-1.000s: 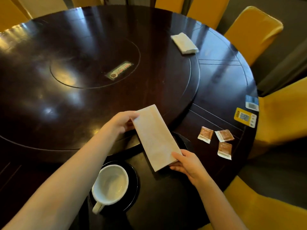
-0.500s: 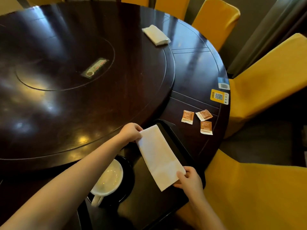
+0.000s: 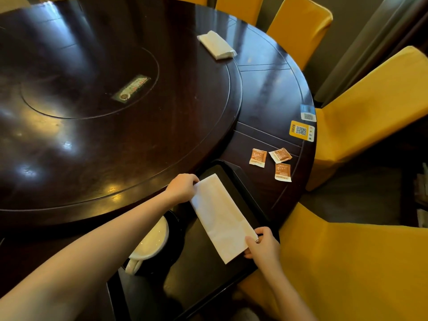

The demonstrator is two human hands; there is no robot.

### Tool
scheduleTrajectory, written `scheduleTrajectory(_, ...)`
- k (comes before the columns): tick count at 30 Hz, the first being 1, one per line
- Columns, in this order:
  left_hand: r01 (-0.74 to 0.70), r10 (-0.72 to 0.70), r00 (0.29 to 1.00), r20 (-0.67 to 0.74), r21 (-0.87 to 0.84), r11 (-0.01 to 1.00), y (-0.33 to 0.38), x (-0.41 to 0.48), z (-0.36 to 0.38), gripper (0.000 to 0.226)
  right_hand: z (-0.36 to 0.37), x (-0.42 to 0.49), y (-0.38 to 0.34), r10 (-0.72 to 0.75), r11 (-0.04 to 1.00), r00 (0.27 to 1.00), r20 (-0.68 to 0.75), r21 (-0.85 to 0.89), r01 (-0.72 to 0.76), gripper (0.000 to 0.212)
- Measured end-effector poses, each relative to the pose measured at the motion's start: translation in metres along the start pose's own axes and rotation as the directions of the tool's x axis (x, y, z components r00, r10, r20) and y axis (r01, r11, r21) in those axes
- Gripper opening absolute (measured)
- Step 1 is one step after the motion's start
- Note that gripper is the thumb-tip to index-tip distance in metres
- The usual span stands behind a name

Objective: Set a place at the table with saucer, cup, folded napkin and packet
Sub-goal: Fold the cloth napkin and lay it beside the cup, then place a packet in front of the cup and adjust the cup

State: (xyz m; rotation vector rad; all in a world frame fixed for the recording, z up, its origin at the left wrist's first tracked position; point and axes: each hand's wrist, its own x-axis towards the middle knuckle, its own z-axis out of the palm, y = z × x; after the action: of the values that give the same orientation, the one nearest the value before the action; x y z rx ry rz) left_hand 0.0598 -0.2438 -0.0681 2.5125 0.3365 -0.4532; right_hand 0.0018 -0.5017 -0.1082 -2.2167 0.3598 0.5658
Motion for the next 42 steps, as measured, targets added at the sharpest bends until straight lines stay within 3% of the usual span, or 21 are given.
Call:
scheduleTrajectory(6,0.007,0.003,0.996,-0.09,0.111,0.994,-0.003,-0.012,0.013,0.022,-0.009,0.007,-0.002,-0.043,0.982,0.995,0.088,-0.182,0.058,0.015)
scheduleTrajectory(12,-0.002,0.052,0.983,-0.176,0.276,0.961,0.001,-0.022,0.021,0.038,-0.022,0.02,-0.011,-0.079,0.925,0.974,0.213,-0.348,0.151,0.014)
scheduleTrajectory(19,0.078,0.035,0.962,-0.27,0.395,0.915,0.019,-0.026,0.023,0.027,-0.043,0.022,-0.023,-0.151,0.844,0.951,0.268,-0.466,0.265,0.024)
scheduleTrajectory(22,0.021,0.074,0.941,-0.329,0.275,0.961,0.046,-0.017,0.016,0.027,-0.06,0.03,-0.038,-0.249,0.798,0.94,0.234,-0.501,0.336,0.022)
scheduleTrajectory(27,-0.098,0.104,0.94,-0.324,0.034,0.995,0.113,0.019,0.018,0.027,-0.102,0.084,-0.068,-0.316,0.883,0.945,0.08,-0.339,0.324,0.017)
scheduleTrajectory(31,-0.029,-0.007,0.982,-0.188,-0.189,0.982,0.17,0.058,0.046,0.032,-0.125,0.141,-0.076,-0.315,0.859,0.946,-0.071,-0.445,0.253,0.03)
scheduleTrajectory(35,0.165,-0.192,0.98,-0.044,-0.348,0.923,0.2,0.088,0.087,0.038,-0.132,0.182,-0.077,-0.311,0.822,0.949,-0.047,-0.514,0.244,0.045)
scheduleTrajectory(38,0.261,-0.312,0.948,-0.067,-0.402,0.878,0.207,0.1,0.105,0.035,-0.131,0.199,-0.077,-0.326,0.804,0.945,0.028,-0.517,0.293,0.048)
scheduleTrajectory(42,0.294,-0.354,0.93,-0.095,-0.384,0.875,0.212,0.107,0.111,0.032,-0.128,0.208,-0.079,-0.299,0.852,0.952,0.063,-0.432,0.296,0.031)
